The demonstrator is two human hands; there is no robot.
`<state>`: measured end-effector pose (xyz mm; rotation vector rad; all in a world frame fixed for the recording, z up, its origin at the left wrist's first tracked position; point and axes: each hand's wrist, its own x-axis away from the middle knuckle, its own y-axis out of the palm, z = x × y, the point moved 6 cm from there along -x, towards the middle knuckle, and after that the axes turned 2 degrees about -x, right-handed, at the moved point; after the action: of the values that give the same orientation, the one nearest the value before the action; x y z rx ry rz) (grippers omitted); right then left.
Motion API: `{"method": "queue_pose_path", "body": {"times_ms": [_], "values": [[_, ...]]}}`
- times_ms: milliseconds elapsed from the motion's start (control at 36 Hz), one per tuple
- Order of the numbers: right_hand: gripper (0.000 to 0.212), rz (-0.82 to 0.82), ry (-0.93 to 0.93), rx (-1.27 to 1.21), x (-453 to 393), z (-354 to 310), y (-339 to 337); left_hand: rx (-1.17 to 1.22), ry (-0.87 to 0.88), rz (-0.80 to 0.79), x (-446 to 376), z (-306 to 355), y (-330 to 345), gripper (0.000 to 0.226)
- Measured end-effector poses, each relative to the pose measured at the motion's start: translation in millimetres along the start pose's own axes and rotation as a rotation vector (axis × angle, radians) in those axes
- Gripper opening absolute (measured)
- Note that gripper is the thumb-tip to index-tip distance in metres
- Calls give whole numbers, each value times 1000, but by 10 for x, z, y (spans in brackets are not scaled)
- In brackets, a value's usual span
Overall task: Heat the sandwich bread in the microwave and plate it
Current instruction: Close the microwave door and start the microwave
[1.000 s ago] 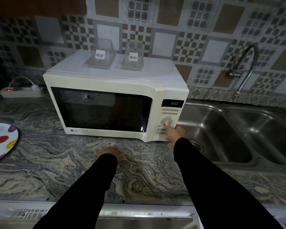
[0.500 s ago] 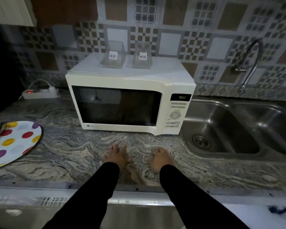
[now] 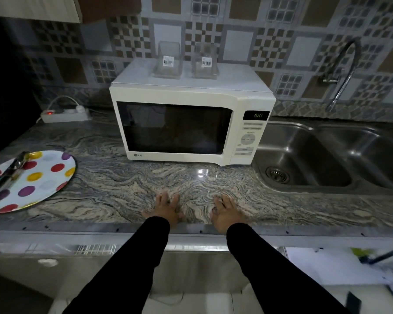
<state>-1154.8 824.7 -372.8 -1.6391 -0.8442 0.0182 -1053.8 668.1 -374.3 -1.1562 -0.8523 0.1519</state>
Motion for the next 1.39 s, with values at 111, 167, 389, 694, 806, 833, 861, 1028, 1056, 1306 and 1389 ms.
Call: {"method": "queue_pose_path", "body": {"times_ms": [111,167,389,694,806,833,861,1028,1056,1306,1389], "values": [[60,-19,-2,21,52,8,17,3,0,-11,1,-8,12,65],[61,-24,1,19,59,7,15,3,-4,-15,-13,-5,11,65],[61,-25,15,18,53,17,24,20,13,7,-36,-17,27,65],[64,-45,29,50,73,-8,11,14,18,-12,-45,-23,21,66],[63,-55,32,44,65,-12,4,13,16,-9,-54,-27,21,66],[63,-56,32,44,62,-12,2,12,15,-8,-57,-29,20,66],[63,-60,33,44,63,-11,7,9,15,-8,-59,-30,23,66],[62,-55,37,35,49,-1,18,1,10,-5,-79,-32,25,64],[62,-54,36,39,50,1,20,0,11,-5,-78,-33,24,65],[61,-59,27,44,51,-8,14,18,27,7,-88,-20,26,65],[61,-66,26,39,52,-2,12,26,29,6,-84,-19,23,65]]}}
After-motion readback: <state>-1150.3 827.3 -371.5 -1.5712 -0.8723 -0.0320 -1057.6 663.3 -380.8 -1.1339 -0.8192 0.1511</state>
